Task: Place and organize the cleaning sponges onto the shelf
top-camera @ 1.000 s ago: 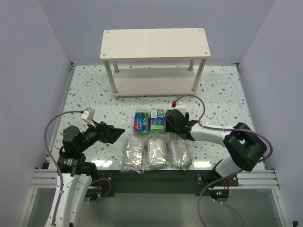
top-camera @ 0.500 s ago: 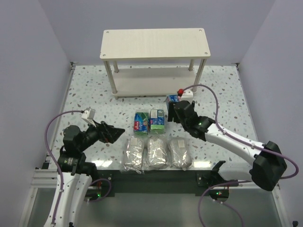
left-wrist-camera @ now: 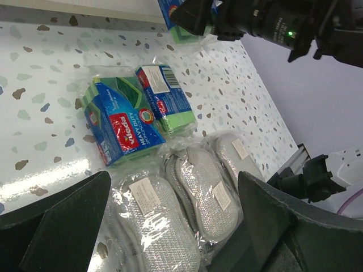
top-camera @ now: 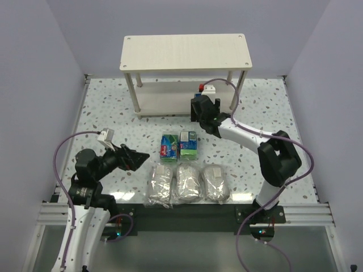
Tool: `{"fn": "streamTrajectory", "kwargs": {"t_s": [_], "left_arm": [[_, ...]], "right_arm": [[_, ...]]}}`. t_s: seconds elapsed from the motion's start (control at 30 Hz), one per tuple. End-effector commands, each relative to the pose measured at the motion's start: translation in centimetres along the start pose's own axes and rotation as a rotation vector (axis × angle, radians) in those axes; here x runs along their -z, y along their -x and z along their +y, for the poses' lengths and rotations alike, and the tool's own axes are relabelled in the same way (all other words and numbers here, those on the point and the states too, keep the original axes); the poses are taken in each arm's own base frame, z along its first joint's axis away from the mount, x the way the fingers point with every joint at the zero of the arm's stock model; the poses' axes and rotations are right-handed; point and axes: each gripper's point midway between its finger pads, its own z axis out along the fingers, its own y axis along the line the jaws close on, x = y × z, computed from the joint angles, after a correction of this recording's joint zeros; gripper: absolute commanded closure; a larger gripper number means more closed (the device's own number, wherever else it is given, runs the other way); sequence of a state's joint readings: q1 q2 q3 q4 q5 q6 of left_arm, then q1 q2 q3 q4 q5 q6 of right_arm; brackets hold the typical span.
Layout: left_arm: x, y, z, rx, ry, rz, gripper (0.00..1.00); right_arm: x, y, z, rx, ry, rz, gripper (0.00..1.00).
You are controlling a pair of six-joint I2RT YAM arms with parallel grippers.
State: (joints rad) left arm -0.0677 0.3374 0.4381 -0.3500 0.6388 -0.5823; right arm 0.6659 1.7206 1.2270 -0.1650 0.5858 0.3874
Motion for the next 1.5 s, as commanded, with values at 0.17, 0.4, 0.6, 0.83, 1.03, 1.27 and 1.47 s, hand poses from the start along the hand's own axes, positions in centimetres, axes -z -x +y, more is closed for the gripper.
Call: {"fn": "streamTrajectory", "kwargs": {"t_s": [0.17, 0.4, 0.6, 0.83, 1.03, 1.27, 1.47], "left_arm": [[1.0, 1.9, -1.8, -0.055, -0.019, -0.037, 0.0], [0.9, 1.9, -1.6, -0.057, -0.008, -0.031, 0.0], [0.9, 1.8, -1.5, -0.054, -0.005, -0.029, 0.0], [0.7, 1.3, -1.0, -0.044, 0.0, -0.02, 0.0], [0.5, 0.9, -0.7, -0.035, -0.002, -0.018, 0.0], [0.4, 1.0, -0.5, -0.04, 0.007, -0.029, 0.0], [0.4, 0.9, -0.4, -0.035, 0.01, -0.025, 0.0]], "right_arm": [[-4.6, 6.2, 0.9, -0.072, -0.009, -0.177, 0.28], [-7.3, 6.3, 0.9, -0.066, -0.032, -0.188, 0.22], [-8.8, 6.7, -0.3, -0.087, -0.08, -0.196, 0.17], [-8.3, 7.3, -1.3, -0.102, -0.087, -0.23, 0.09], [-6.3, 7.4, -2.0, -0.128, -0.048, -0.274, 0.07], [-2.5, 8.2, -3.2, -0.16, 0.012, -0.338, 0.01], [-0.8, 8.0, -3.7, -0.154, 0.022, -0.302, 0.01]]}}
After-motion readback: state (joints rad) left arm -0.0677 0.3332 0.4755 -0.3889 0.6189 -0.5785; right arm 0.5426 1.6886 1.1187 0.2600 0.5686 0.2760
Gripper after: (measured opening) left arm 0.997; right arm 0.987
